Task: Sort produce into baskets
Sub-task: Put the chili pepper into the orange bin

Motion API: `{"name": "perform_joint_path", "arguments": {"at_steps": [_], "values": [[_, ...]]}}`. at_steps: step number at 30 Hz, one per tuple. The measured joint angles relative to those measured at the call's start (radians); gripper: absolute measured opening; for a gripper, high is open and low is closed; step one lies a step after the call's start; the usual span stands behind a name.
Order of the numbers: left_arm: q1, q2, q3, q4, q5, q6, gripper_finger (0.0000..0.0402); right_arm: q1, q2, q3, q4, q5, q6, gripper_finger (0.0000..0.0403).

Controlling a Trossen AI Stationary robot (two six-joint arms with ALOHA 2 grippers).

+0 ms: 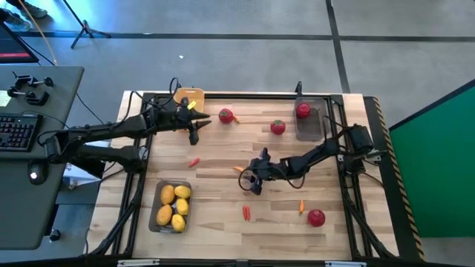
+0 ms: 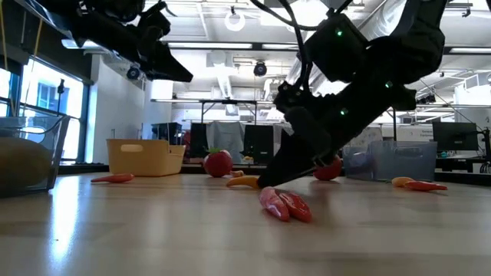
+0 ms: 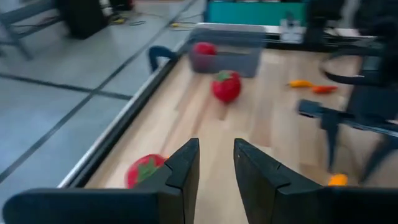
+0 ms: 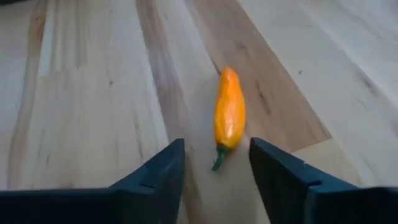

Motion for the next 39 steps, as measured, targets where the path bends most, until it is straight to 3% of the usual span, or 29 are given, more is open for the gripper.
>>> {"name": "perform_joint_path", "arguments": {"at_steps": [5, 9, 11, 15, 28, 34, 39], "values": [[-0.025, 0.023, 0.000, 0.032, 0.074, 0.036, 0.0074, -0.010, -0.001, 0.000, -0.001, 0.002, 0.005, 0.0104], [-0.037, 0.037, 0.000, 0.024, 0.074, 0.067, 0.0075, -0.026, -0.009, 0.000, 0.006, -0.052, -0.013, 0.0026], [-0.044, 0.041, 0.000, 0.024, 0.073, 0.082, 0.0079, -0.034, -0.010, -0.001, 0.034, -0.077, -0.018, 0.0009], [-0.069, 0.041, 0.000, 0.015, 0.073, 0.110, 0.0097, -0.061, -0.018, -0.001, 0.120, -0.106, -0.034, 0.0021], [-0.210, 0.062, 0.000, -0.078, 0.054, 0.162, 0.0204, -0.181, -0.046, 0.033, 0.353, -0.111, -0.160, 0.0004], [-0.265, 0.114, 0.000, -0.073, -0.080, 0.215, 0.0209, -0.185, -0.046, 0.096, 0.346, -0.127, -0.234, 0.0003], [-0.288, 0.121, 0.000, -0.065, -0.117, 0.223, 0.0194, -0.185, -0.046, 0.132, 0.313, -0.139, -0.251, 0.0003]]}}
